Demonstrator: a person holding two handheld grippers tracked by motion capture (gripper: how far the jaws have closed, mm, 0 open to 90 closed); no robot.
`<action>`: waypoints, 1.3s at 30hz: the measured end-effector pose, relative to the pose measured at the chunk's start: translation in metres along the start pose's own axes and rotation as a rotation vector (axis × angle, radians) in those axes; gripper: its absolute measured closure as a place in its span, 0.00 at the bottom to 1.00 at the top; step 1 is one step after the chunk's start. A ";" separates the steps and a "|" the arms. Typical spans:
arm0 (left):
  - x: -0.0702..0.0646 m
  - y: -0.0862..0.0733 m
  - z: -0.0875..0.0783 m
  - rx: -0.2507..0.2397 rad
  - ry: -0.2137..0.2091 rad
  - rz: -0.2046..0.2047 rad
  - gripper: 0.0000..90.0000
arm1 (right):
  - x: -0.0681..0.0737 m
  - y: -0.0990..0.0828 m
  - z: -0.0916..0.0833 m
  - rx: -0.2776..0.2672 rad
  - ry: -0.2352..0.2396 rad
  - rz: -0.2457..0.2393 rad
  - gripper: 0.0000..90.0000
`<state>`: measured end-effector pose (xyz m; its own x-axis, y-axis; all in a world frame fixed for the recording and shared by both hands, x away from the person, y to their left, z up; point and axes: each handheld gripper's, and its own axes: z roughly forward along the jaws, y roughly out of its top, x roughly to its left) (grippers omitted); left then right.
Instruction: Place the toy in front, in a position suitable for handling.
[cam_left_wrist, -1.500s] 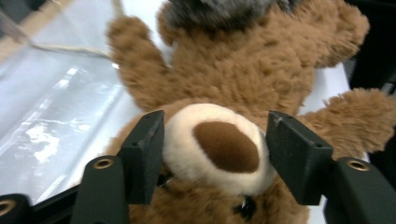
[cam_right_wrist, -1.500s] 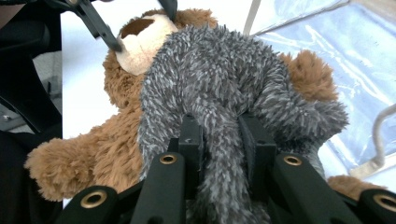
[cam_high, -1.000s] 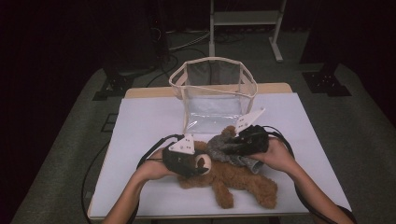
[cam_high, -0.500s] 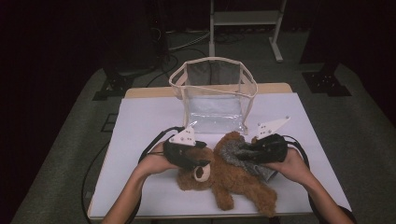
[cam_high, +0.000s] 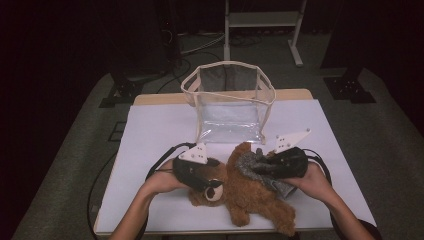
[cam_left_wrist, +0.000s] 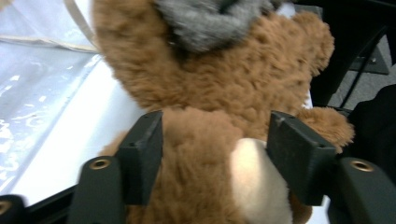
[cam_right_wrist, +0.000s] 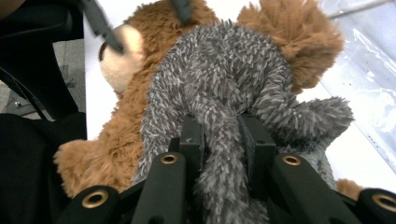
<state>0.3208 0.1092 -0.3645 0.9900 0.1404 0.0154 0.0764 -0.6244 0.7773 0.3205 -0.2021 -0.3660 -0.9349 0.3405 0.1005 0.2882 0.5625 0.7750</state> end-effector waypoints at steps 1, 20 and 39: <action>0.001 0.001 -0.002 -0.005 0.011 -0.008 0.34 | 0.004 -0.002 -0.002 -0.007 -0.001 -0.009 0.81; 0.015 0.001 0.020 0.076 0.003 -0.106 0.63 | 0.006 -0.016 -0.010 -0.048 0.029 0.004 0.82; 0.025 0.002 -0.004 0.000 0.120 0.015 0.60 | -0.053 0.013 0.006 0.028 0.032 0.067 0.82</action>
<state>0.3457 0.1143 -0.3599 0.9696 0.2223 0.1025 0.0617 -0.6272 0.7764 0.3748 -0.2084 -0.3647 -0.9193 0.3540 0.1718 0.3554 0.5600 0.7484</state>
